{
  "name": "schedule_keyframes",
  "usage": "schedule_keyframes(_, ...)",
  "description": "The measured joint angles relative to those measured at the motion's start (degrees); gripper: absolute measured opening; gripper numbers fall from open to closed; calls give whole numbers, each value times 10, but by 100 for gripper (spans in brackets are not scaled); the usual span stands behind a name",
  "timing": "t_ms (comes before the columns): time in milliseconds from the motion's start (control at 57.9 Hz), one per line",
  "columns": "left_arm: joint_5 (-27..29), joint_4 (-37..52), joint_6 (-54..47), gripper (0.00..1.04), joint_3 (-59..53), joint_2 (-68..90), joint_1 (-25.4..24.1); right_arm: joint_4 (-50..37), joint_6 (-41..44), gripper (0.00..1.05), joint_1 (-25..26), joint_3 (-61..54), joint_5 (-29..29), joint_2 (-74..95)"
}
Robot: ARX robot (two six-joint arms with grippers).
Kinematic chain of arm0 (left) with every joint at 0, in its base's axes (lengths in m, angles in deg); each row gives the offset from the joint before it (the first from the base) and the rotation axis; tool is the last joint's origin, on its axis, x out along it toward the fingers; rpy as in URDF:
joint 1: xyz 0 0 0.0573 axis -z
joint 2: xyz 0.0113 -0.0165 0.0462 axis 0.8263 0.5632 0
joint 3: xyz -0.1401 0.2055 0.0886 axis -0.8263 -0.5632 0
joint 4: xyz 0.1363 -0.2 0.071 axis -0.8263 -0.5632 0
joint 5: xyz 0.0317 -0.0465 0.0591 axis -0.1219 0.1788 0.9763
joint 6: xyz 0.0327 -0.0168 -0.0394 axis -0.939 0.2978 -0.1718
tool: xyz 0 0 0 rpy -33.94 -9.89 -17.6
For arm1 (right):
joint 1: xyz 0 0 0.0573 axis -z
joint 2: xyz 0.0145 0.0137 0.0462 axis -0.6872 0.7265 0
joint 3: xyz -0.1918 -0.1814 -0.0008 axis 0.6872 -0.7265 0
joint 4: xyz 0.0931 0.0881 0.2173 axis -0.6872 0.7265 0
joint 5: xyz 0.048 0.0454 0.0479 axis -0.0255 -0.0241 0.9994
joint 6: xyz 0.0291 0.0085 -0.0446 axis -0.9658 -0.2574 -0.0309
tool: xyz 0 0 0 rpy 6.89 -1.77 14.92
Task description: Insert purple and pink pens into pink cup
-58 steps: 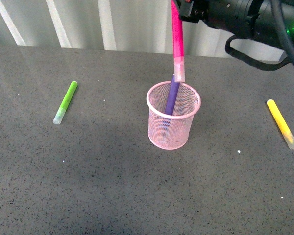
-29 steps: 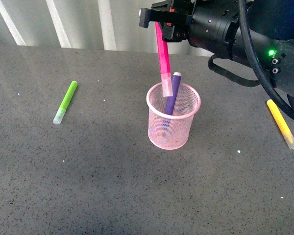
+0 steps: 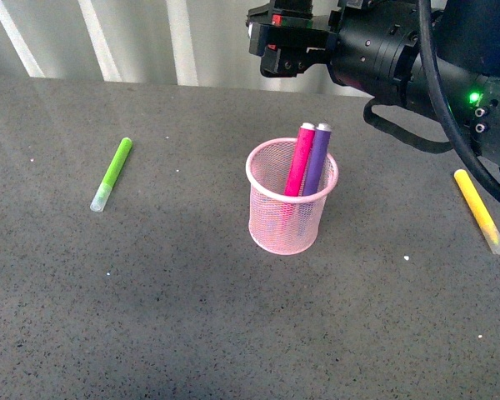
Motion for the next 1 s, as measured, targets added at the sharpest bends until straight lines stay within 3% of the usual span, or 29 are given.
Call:
schedule_keyframes(155, 0, 0, 0, 98, 0, 0, 0, -11, 0, 100, 6, -16, -16, -11)
schedule_keyframes(293, 0, 0, 0, 98, 0, 0, 0, -13, 21, 98, 16, -46, -60, -59)
schedule_keyframes(518, 0, 0, 0, 98, 0, 0, 0, 35, 113, 98, 40, -119, -208, -179)
schedule_keyframes(673, 0, 0, 0, 98, 0, 0, 0, 53, 160, 98, 48, -198, -258, -306)
schedule_keyframes(949, 0, 0, 0, 98, 0, 0, 0, 182, 212, 98, 31, -290, -327, -579)
schedule_keyframes(1001, 0, 0, 0, 98, 0, 0, 0, 231, 200, 93, 32, -288, -336, -623)
